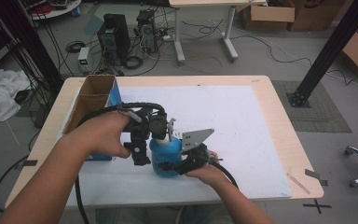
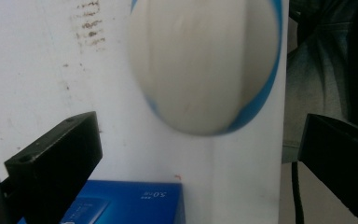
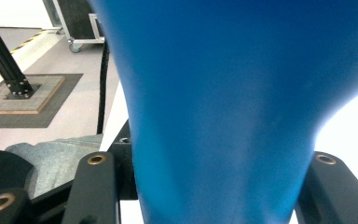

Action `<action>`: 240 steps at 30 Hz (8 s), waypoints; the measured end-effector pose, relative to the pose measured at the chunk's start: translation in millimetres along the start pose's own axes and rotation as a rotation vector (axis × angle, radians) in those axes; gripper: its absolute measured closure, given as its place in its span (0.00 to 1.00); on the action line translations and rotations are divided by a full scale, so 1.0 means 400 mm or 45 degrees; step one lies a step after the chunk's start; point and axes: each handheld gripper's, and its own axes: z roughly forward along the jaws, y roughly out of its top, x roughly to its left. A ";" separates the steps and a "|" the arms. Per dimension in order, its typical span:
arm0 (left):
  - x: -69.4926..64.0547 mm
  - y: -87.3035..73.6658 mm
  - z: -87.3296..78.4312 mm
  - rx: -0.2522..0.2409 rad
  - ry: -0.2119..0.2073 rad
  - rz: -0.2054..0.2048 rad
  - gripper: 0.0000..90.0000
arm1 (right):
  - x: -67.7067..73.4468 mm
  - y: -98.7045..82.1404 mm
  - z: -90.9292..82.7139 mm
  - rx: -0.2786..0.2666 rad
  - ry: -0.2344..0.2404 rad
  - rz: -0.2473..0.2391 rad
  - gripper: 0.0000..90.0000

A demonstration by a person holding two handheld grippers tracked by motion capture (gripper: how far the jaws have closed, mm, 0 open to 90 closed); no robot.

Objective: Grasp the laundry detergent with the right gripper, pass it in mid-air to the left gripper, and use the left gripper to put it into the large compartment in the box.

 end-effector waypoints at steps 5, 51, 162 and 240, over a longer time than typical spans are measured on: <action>-0.003 0.004 0.007 0.004 -0.011 -0.001 0.00 | -0.002 0.008 0.022 0.005 0.019 -0.005 0.49; -0.003 -0.001 0.039 0.058 -0.065 -0.055 0.17 | 0.008 0.055 0.106 -0.013 0.095 -0.026 0.50; 0.179 -0.148 -0.219 0.144 -0.059 -0.623 0.43 | -0.037 0.156 -0.143 1.028 0.106 0.179 0.02; 0.302 -0.491 0.084 0.299 -0.103 -1.991 0.43 | -0.028 0.168 -0.217 1.207 0.093 0.171 0.03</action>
